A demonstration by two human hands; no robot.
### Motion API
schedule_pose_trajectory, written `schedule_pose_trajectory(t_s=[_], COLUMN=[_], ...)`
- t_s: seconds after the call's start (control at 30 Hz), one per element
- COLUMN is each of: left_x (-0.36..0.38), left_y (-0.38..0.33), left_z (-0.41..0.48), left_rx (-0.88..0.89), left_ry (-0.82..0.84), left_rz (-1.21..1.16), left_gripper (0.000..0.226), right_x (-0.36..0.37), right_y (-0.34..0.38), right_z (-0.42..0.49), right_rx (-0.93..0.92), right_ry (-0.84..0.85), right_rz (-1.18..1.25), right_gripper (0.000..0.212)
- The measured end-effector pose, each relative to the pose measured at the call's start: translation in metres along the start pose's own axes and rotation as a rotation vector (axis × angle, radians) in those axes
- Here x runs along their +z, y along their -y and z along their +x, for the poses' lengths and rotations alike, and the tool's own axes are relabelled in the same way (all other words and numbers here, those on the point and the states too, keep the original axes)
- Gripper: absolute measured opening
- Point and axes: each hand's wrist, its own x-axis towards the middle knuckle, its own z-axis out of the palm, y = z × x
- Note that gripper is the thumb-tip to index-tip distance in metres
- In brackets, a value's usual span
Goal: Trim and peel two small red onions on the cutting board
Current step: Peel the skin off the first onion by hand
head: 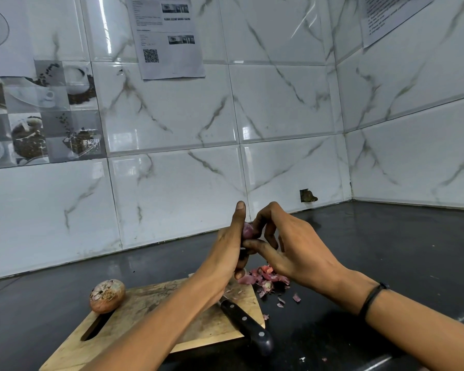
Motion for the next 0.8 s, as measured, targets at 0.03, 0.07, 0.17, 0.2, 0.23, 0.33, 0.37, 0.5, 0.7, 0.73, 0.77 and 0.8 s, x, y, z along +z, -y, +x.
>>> schedule_pose_trajectory(t_s=[0.03, 0.07, 0.17, 0.2, 0.23, 0.33, 0.37, 0.5, 0.7, 0.73, 0.77, 0.8], left_x=[-0.0006, -0.0007, -0.0006, -0.0005, -0.0003, 0.0020, 0.0028, 0.0054, 0.0047, 0.0043, 0.0036, 0.0034], left_y=[0.0003, -0.0001, -0.0002, -0.0006, -0.0009, -0.0031, -0.0037, -0.0018, 0.0004, -0.0002, -0.0007, -0.0011], left_z=[-0.0002, -0.0005, -0.0007, -0.0009, -0.0011, -0.0025, -0.0029, -0.0003, 0.0020, 0.0017, 0.0006, -0.0005], left_rx=[-0.005, -0.010, -0.021, -0.021, -0.015, 0.000, -0.001, 0.002, -0.041, -0.049, -0.058, -0.064], left_ry=[0.000, -0.001, -0.004, -0.003, -0.004, -0.004, -0.005, -0.047, -0.136, -0.132, -0.126, -0.120], left_rz=[0.000, 0.003, 0.023, 0.028, 0.035, 0.063, 0.064, 0.102, 0.160, 0.150, 0.140, 0.134], left_gripper=[0.069, 0.072, 0.077, 0.076, 0.075, 0.078, 0.078, 0.074, 0.069, 0.068, 0.068, 0.068], right_x=[-0.0014, -0.0023, -0.0033, -0.0035, -0.0039, -0.0046, -0.0043, -0.0027, 0.0035, 0.0039, 0.0035, 0.0025], right_y=[-0.0010, -0.0019, -0.0020, -0.0010, 0.0004, 0.0045, 0.0055, 0.0042, 0.0035, 0.0030, 0.0024, 0.0013], right_z=[-0.0004, -0.0009, -0.0011, -0.0007, -0.0003, -0.0004, -0.0008, -0.0010, -0.0021, -0.0016, -0.0013, -0.0008], right_rx=[0.002, 0.003, -0.025, -0.036, -0.045, -0.064, -0.063, -0.057, -0.085, -0.072, -0.053, -0.036], right_ry=[-0.014, -0.028, -0.039, -0.035, -0.026, 0.005, 0.008, 0.026, 0.093, 0.088, 0.077, 0.061], right_rz=[-0.011, -0.018, 0.001, 0.020, 0.038, 0.066, 0.069, 0.044, -0.055, -0.041, -0.026, -0.020], right_gripper=[0.035, 0.038, 0.040, 0.041, 0.042, 0.042, 0.040, 0.036, 0.021, 0.022, 0.025, 0.029])
